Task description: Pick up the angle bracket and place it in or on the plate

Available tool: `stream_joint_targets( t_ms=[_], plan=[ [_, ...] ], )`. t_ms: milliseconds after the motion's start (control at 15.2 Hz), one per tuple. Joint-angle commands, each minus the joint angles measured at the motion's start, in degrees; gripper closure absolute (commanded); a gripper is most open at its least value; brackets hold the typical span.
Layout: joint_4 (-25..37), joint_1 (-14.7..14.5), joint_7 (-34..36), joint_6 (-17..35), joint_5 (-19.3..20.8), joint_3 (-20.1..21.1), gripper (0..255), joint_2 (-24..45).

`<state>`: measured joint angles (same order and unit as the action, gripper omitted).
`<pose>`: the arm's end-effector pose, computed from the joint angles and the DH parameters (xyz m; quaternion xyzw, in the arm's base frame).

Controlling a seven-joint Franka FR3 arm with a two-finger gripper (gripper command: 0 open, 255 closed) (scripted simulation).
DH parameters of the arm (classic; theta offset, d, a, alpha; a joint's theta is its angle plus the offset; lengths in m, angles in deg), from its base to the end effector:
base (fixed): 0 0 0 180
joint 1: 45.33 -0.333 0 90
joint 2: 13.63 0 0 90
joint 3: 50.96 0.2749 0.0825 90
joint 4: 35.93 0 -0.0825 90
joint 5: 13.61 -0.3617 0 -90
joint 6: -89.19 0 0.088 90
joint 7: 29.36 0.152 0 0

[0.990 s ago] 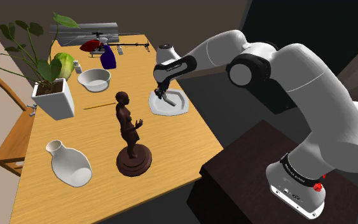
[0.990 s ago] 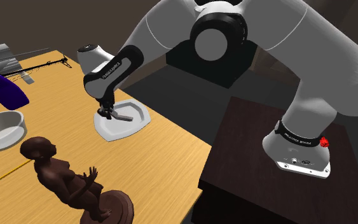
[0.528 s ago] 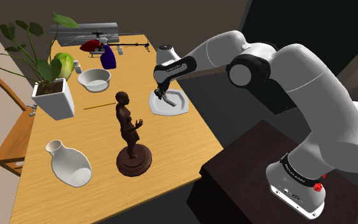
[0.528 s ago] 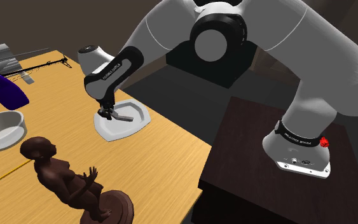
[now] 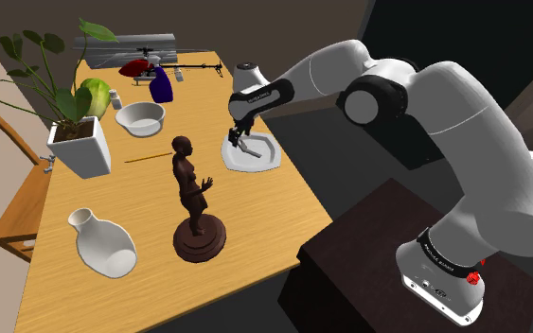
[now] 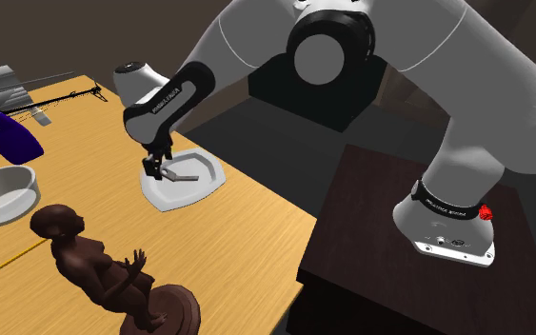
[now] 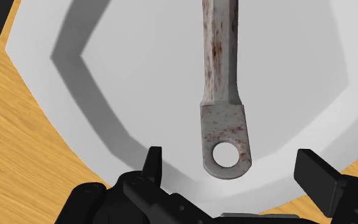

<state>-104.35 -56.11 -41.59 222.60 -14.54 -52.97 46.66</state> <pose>0.7044 0.1148 0.0918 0.9816 0.1861 0.0410 0.0100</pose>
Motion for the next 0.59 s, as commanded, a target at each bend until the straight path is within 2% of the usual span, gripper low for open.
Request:
stream_joint_targets(
  t_ms=[0,528],
  plan=[
    [-1.9,0.0,-0.1,-1.2,0.0,0.0,0,-3.1],
    [-2.7,-0.1,-0.1,-1.7,0.0,-0.1,0,-4.4]
  ],
)
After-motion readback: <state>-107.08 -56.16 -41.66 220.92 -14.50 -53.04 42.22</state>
